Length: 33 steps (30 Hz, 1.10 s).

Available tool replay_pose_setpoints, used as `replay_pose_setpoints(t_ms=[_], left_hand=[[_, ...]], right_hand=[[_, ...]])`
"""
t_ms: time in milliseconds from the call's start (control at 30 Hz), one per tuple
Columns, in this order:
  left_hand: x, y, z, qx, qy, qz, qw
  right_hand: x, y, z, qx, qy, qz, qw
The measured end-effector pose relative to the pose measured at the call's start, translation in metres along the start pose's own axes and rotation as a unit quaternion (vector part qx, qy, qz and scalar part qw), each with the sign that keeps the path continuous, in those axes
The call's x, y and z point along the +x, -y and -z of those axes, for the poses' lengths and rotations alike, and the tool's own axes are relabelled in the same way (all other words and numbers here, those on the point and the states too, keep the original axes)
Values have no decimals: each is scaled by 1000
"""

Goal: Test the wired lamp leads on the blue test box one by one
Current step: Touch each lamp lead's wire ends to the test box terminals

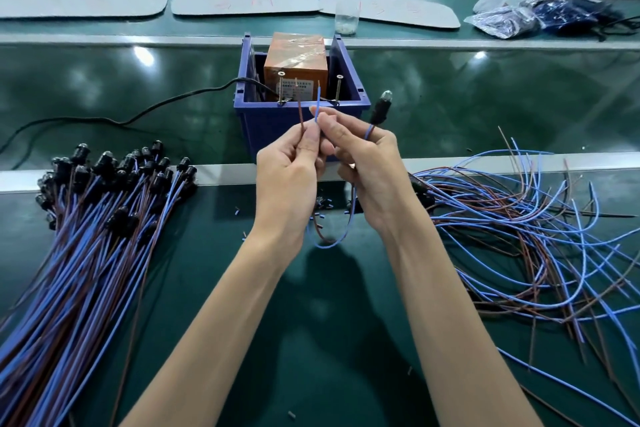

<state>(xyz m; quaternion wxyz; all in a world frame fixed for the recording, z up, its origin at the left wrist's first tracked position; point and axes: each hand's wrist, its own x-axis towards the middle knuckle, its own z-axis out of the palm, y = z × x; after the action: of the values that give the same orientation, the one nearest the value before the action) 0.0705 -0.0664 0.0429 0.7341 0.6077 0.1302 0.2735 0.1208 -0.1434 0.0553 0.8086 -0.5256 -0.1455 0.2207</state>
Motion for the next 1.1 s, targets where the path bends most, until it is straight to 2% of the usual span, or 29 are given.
replay_pose_setpoints(t_ms=[200,367,567,733,933,1000,1100], left_hand=[[-1,1,1,11,-31,-15,999],[-1,0,0,-54,-80,-36,995],[-2,2,0,-57,-67,-17,996],[-2,2,-3,-75,-29,8,997],[-5,-2,-5,-93,-38,12,995],[-4,-3,-5,-84,-59,3,995],[5,0,3,-43,-137,-27,989]], right_hand=[[3,-5,-2,-14,-46,26,998],[3,-3,5,-92,-37,15,995],[4,-1,14,-32,48,-40,998],[6,1,17,3,38,-64,997],[6,1,12,25,52,-74,996],[5,3,11,29,38,-58,997],[5,11,11,22,-13,-9,1000]])
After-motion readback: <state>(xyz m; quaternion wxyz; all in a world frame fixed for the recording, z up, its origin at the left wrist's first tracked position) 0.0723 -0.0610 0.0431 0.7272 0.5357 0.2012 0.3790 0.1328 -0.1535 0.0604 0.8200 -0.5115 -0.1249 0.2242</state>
